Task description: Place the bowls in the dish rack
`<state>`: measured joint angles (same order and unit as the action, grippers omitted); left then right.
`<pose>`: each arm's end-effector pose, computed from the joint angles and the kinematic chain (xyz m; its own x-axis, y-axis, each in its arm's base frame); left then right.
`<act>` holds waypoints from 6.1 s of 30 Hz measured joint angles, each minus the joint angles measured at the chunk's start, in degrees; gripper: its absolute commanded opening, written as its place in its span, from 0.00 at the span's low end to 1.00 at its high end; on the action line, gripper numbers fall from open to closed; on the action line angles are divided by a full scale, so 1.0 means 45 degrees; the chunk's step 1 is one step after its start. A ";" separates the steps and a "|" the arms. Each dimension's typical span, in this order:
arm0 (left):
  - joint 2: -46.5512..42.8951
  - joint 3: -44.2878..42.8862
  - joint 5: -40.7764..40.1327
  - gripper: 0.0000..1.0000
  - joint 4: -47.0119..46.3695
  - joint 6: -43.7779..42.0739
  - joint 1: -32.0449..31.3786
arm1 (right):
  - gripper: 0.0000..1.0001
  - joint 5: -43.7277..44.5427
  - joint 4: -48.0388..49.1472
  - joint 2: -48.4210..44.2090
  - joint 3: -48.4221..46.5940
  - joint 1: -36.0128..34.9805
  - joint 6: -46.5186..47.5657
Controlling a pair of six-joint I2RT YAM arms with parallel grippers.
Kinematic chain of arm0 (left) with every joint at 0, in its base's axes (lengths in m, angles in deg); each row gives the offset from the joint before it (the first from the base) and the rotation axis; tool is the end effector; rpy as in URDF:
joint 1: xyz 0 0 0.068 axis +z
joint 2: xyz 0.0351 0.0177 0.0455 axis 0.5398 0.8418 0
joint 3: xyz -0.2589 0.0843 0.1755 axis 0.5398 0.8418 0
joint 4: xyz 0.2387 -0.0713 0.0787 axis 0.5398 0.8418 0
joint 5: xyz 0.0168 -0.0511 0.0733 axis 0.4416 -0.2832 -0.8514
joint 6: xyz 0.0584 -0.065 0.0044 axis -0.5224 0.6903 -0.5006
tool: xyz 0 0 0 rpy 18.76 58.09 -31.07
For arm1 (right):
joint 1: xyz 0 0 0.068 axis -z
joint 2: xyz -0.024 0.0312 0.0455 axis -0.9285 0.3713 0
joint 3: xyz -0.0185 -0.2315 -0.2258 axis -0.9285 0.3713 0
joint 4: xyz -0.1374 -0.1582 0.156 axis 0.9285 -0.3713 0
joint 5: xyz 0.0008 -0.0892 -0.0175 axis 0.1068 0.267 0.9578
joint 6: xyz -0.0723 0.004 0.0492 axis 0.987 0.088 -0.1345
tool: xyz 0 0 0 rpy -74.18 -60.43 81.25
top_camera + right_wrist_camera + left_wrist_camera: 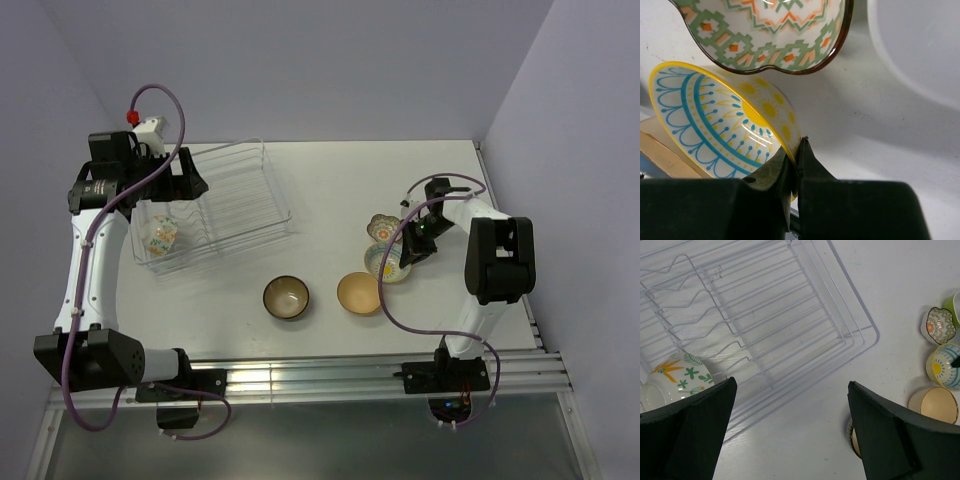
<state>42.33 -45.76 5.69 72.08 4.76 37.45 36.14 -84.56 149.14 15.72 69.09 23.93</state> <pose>0.2953 -0.0059 0.4261 -0.6145 -0.1137 -0.7807 0.1943 0.9372 -0.2895 0.3366 0.0289 0.1788 -0.9792 -0.1435 -0.1435 -0.1914 0.8881 0.4180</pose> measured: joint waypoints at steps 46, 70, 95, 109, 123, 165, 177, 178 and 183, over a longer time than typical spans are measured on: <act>-0.1350 0.3337 0.5731 0.99 -0.5969 0.7441 -0.2399 | 0.00 -0.5037 0.2268 -0.0233 -0.7349 -0.4838 -0.4396; -0.0733 0.5945 0.5022 0.95 -0.9355 1.0982 -0.3740 | 0.00 -0.5163 0.2769 0.0384 -0.7349 -0.5984 -0.4964; -0.0636 0.6611 0.5197 0.57 -1.1079 1.2337 -0.4177 | 0.00 -0.5474 0.2958 0.0631 -0.7329 -0.6169 -0.5285; -0.0908 0.7135 0.5362 0.81 -1.1934 1.2973 -0.4167 | 0.00 -0.6300 0.3463 0.0801 -0.6873 -0.6164 -0.5445; -0.0962 0.7145 0.5333 0.18 -1.1798 1.2925 -0.4133 | 0.25 -0.6460 0.3701 0.0801 -0.6742 -0.6139 -0.5586; 0.2458 -0.2472 -0.3575 0.00 -0.0461 0.1243 0.0889 | 1.00 -0.5032 0.2603 0.0350 -0.6732 -0.5887 -0.4624; 0.4964 -0.3070 -0.6339 0.00 0.0053 -0.1413 0.0908 | 1.00 -0.5003 0.2356 0.0238 -0.6489 -0.5863 -0.4260; 0.5032 -0.3055 -0.6499 0.00 0.0010 -0.1545 0.0908 | 1.00 -0.5003 0.2336 0.0238 -0.6479 -0.5863 -0.4255; 0.5275 -0.2589 -0.7354 0.00 -0.0491 -0.2307 0.0903 | 1.00 -0.5003 0.2336 0.0126 -0.6358 -0.5863 -0.4221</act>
<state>66.07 -57.41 -27.40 69.87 -5.62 41.51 13.63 -74.05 149.70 -12.89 42.70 4.93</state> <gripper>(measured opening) 0.694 0.997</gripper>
